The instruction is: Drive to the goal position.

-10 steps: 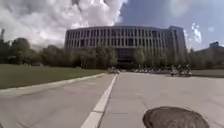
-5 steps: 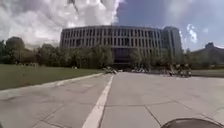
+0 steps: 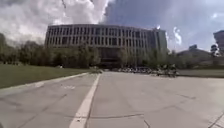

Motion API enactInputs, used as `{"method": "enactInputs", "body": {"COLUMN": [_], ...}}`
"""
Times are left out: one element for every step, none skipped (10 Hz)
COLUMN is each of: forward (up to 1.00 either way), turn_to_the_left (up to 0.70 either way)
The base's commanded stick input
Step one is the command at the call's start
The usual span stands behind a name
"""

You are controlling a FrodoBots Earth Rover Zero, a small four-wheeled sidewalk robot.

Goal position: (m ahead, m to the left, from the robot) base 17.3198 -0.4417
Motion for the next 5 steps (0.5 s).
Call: {"method": "enactInputs", "body": {"forward": [1.0,1.0,1.0,1.0,1.0], "turn_to_the_left": [0.0,0.0,0.0,0.0,0.0]}}
